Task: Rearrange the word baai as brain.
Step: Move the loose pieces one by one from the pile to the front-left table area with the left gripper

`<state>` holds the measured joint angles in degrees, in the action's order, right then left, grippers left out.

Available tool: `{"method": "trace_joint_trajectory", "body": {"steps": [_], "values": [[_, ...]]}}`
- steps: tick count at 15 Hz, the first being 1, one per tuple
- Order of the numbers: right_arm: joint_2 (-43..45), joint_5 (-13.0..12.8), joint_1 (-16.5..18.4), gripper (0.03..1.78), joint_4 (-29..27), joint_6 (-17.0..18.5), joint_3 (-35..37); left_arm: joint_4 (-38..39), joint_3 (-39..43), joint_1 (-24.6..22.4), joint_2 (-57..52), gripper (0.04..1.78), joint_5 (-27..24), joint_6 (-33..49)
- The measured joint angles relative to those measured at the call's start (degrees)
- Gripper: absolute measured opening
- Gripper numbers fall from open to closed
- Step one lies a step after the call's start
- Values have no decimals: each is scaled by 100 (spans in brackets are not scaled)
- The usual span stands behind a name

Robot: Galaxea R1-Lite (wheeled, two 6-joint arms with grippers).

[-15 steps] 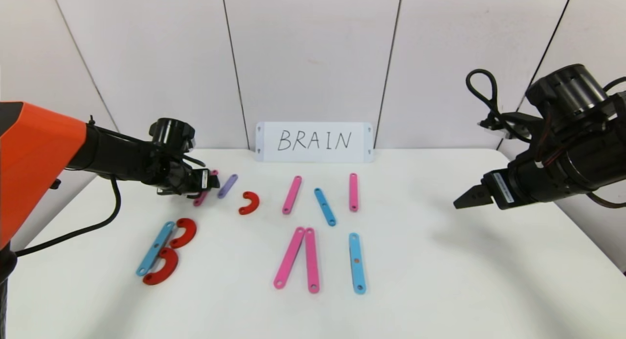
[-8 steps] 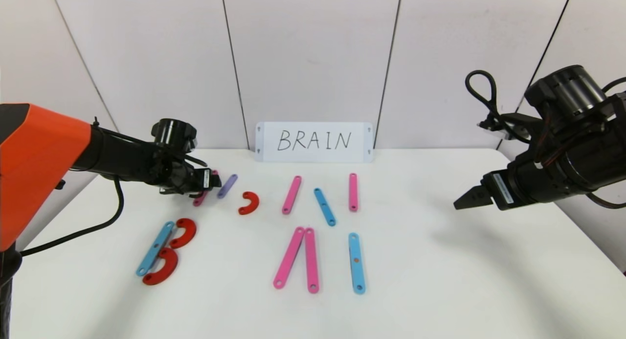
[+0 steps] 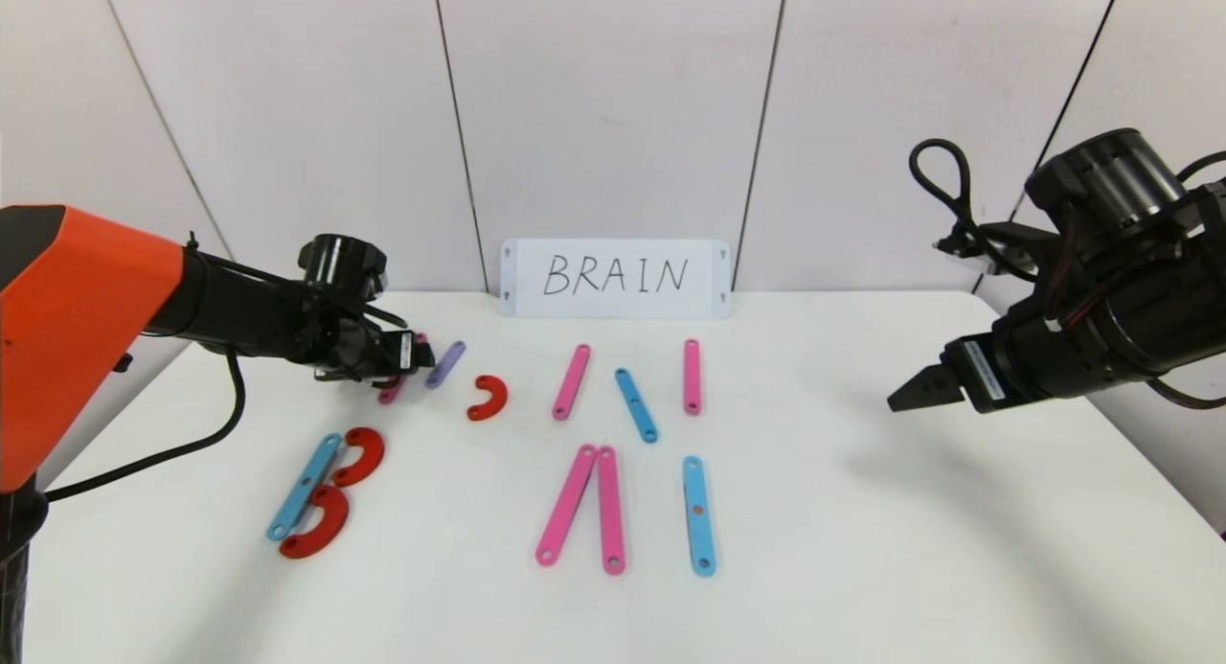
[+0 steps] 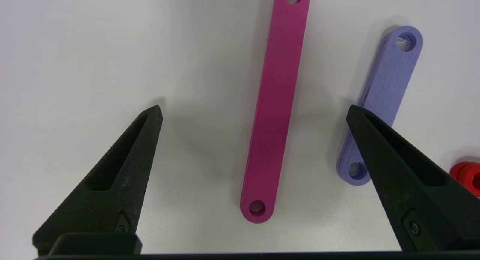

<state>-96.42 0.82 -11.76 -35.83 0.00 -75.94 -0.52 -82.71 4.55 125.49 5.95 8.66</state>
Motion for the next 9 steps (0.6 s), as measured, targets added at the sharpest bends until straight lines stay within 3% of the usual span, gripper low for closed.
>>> {"method": "trace_joint_trajectory", "body": {"steps": [9], "values": [[-17, -16, -9, 174, 0, 0, 0, 4, 0, 13, 39, 172, -5, -15]]}}
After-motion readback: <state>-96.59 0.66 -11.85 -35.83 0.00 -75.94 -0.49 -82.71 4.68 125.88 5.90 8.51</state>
